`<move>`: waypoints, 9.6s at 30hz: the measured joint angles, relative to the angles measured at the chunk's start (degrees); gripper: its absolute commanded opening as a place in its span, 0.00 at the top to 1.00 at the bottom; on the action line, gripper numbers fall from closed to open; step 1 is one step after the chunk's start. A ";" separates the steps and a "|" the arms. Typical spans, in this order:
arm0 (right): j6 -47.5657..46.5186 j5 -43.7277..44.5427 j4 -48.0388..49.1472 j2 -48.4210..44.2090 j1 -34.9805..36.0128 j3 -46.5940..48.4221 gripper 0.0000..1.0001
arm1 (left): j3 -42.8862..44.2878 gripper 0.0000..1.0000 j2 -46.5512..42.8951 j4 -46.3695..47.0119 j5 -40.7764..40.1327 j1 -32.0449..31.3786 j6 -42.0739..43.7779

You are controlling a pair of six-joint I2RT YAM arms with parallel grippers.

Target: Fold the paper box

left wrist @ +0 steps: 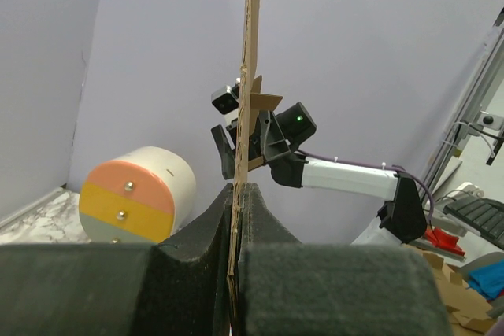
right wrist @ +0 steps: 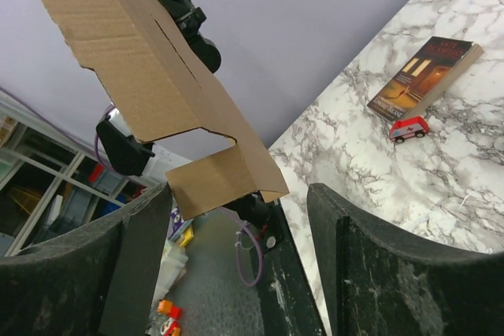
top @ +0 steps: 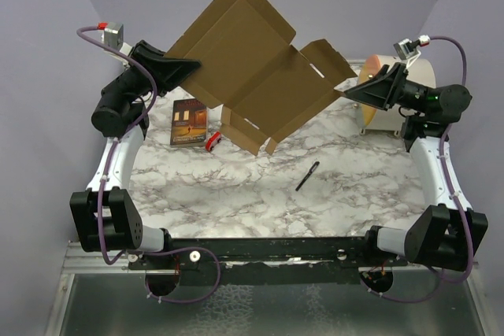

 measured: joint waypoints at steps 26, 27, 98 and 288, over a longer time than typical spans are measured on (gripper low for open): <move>2.01 -1.92 5.29 -3.58 -0.28 0.02 0.23 | -0.39 1.00 -0.11 0.17 -0.74 0.00 -1.70; 3.23 -1.92 6.91 -3.32 -0.61 0.09 0.23 | -0.39 1.00 -0.11 0.17 -0.74 0.00 -1.68; 3.32 1.01 12.90 -0.57 5.20 0.15 0.98 | -2.10 1.00 -0.92 0.20 -4.39 -1.51 -4.09; -40.04 -10.21 -26.21 -4.02 11.67 14.71 0.99 | -36.65 1.00 -17.00 -21.66 -10.34 -36.13 51.21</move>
